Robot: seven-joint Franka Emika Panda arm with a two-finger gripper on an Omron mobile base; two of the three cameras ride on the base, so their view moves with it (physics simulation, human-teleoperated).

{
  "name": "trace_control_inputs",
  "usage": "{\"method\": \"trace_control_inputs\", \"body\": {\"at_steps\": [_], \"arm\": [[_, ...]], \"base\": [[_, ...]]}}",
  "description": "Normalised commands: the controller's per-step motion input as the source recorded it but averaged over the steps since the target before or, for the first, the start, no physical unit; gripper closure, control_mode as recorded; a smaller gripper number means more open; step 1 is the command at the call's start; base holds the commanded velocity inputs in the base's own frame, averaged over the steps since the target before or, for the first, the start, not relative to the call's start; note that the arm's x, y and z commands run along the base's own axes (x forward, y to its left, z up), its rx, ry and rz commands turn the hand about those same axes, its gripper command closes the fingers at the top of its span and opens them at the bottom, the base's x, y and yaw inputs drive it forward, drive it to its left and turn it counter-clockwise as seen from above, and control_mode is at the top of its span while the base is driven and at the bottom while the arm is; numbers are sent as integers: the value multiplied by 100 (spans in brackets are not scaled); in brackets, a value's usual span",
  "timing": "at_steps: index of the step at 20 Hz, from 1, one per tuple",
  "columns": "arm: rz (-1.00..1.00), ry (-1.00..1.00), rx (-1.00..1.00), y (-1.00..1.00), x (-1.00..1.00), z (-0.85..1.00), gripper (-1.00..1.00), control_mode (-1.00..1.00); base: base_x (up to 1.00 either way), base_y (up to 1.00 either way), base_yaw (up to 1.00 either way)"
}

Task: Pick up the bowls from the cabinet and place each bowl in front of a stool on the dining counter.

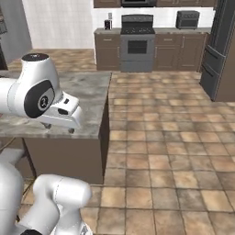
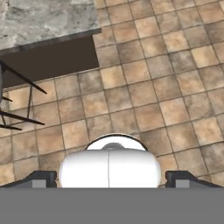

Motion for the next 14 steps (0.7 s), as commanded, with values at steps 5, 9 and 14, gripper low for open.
{"method": "trace_control_inputs", "body": {"at_steps": [5, 9, 14], "arm": [[0, 0, 0, 0, 0, 0, -100, 100], [0, 0, 0, 0, 0, 0, -100, 100], [0, 0, 0, 0, 0, 0, -100, 100]], "base": [[0, -100, 0], [5, -100, 5], [46, -100, 10]]}}
